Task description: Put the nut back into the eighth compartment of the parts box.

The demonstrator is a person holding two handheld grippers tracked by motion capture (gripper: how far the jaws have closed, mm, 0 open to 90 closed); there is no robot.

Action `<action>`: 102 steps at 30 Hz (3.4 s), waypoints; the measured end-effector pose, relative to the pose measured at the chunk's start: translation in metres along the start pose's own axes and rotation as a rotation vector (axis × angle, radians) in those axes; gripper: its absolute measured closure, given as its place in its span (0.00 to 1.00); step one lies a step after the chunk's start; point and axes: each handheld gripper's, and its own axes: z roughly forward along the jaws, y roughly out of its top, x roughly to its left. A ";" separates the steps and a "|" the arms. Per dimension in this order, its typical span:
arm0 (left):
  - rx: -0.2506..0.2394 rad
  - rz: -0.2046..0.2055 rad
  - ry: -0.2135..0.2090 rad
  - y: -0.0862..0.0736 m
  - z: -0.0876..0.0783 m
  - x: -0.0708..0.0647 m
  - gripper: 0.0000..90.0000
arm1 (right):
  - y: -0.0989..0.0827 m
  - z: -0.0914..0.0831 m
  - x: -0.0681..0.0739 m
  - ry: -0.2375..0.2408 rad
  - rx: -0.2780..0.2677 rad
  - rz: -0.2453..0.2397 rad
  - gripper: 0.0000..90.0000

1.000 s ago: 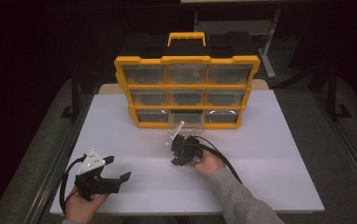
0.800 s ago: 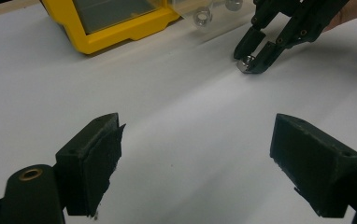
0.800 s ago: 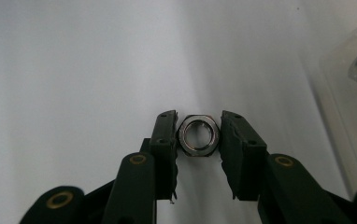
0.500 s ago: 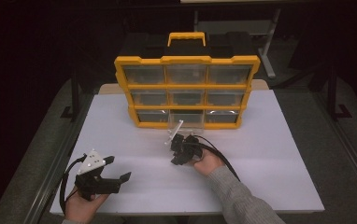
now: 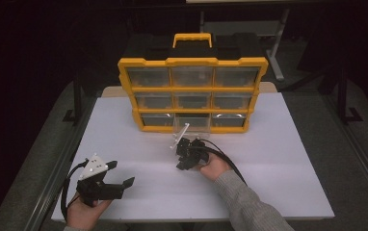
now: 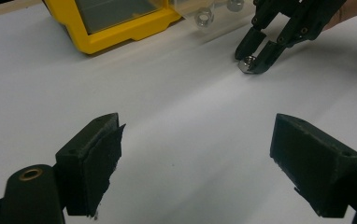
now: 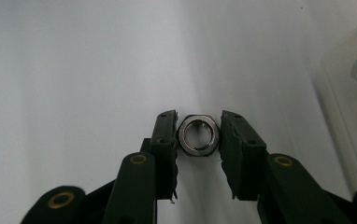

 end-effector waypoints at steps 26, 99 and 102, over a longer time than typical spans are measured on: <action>0.001 -0.001 -0.003 0.000 0.001 0.000 0.18 | 0.005 -0.019 -0.002 0.092 -0.026 0.011 0.74; 0.006 0.003 -0.011 -0.001 0.002 0.000 0.18 | 0.023 -0.095 -0.081 -0.043 -0.120 0.171 0.73; 0.007 0.003 -0.011 -0.001 0.002 0.000 0.18 | 0.021 -0.099 -0.079 -0.045 -0.127 0.172 0.72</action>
